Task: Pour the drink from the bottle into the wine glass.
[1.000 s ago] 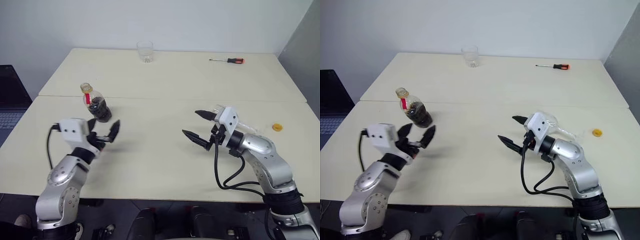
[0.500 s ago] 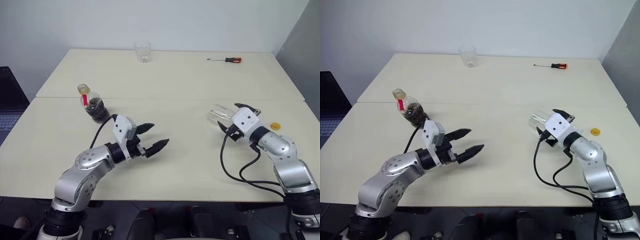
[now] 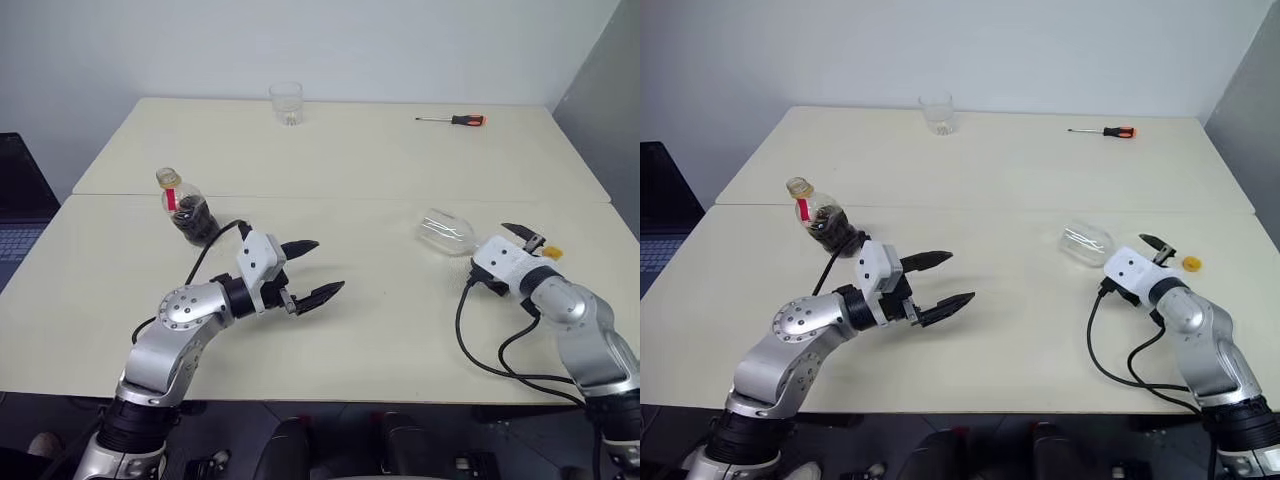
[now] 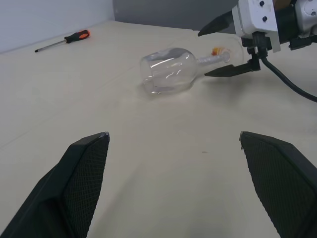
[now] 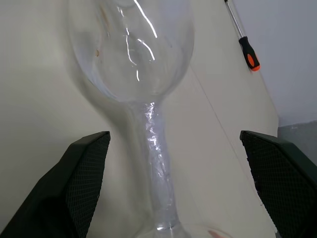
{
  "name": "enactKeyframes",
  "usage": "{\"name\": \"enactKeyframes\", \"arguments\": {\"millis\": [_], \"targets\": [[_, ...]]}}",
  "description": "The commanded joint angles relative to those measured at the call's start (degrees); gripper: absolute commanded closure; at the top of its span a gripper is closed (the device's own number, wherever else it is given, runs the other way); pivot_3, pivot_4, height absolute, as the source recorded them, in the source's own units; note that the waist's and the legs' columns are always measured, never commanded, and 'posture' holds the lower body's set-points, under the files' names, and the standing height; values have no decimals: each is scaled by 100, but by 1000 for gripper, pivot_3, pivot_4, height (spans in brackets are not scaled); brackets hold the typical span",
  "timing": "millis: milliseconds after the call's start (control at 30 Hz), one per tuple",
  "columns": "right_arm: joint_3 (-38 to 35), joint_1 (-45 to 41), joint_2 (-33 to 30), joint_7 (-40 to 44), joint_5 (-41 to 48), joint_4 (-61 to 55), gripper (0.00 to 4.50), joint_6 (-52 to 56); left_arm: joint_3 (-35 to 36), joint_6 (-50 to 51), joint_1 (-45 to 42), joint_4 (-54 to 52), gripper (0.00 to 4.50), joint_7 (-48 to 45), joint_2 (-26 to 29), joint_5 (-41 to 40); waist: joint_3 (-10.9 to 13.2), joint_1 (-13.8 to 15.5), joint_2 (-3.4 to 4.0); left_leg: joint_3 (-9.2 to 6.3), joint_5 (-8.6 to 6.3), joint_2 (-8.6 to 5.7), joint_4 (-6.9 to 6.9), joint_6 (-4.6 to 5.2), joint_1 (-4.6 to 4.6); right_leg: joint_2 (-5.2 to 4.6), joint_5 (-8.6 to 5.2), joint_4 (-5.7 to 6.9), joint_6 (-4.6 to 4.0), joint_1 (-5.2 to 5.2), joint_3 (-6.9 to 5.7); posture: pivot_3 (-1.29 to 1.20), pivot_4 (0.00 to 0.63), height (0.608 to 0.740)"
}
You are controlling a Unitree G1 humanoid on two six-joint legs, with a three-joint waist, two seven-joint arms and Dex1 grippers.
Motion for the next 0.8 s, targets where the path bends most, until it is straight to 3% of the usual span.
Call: {"name": "enactKeyframes", "arguments": {"millis": [33,367,633,800], "targets": [[54,-216,-49,-23,-187,60,0,-72,66,-99,-1,-136,20,26,-52,19,0,-1,0,0,0,0,0,0,0,0,0,0,0,0,-1,0,150,740],[198,-723,-28,187,-179,705,0,-243,86,-87,21,-186,20,158,-160,54,0,-2,0,1,0,-2,1,0,-1,-1,0,-1,0,0,0,0,150,740],[190,-969,-503,1635,417,642,0,-156,121,-39,-1,-176,20,199,-205,-12,0,-3,0,0,0,-2,3,0,0,-1,0,-1,0,2,-1,0,150,740],[346,-1553,-828,2544,718,1073,0,-371,53,6,-36,-189,20,245,-316,-34,0,-4,0,-1,0,-2,3,1,0,-1,0,-1,0,3,-1,0,150,740]]}}
